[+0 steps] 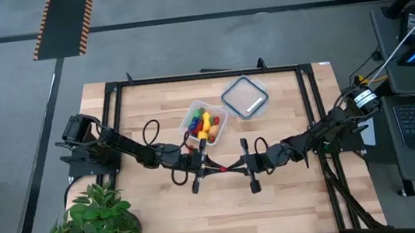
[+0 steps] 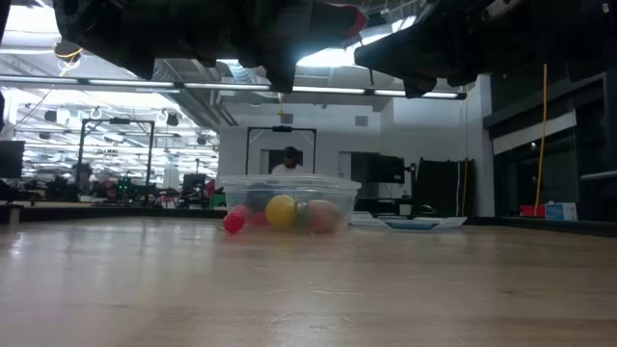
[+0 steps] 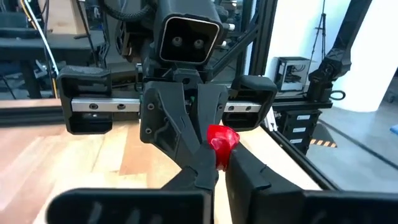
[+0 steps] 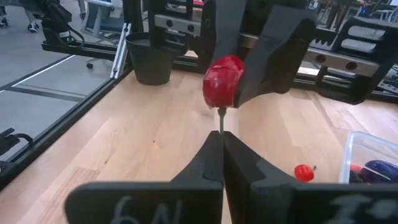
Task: Pick and placing Produce into tupperware
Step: Put the bottom red cherry into the transparent container
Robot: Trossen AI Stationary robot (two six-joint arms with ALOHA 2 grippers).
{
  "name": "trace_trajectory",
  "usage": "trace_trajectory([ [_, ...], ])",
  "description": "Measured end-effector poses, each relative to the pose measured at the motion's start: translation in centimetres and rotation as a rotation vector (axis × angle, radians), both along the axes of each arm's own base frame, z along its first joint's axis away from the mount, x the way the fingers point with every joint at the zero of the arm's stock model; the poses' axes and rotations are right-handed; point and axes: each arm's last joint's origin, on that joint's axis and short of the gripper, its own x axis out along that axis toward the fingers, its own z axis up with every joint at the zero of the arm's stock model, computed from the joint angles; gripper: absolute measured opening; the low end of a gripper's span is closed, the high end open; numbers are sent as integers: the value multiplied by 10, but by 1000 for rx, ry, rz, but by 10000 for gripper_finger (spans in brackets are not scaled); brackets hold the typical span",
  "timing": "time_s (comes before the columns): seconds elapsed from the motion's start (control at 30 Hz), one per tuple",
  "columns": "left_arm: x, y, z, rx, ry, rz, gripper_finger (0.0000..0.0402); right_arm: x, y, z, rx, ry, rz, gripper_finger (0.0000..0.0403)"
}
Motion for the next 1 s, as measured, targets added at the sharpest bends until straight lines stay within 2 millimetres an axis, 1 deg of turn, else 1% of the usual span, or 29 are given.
trace_trajectory([
  [0.23, 0, -2, 0, 53, -11, -7, 6, 0, 0, 0, 1, 0, 3, 0],
  [0.4, -1, -2, 0, 54, -11, -11, 6, 0, 2, 0, 36, 6, 67, 9],
  [0.63, 0, -2, 0, 53, -12, -15, 5, 0, 2, 0, 111, 19, 63, 47],
  [0.8, -1, -2, 0, 52, -12, -25, 4, 0, 2, 1, 113, 9, 64, 83],
  [1.0, -1, -2, 0, 67, -16, -26, 4, 0, 1, 0, 96, 15, 20, 129],
])
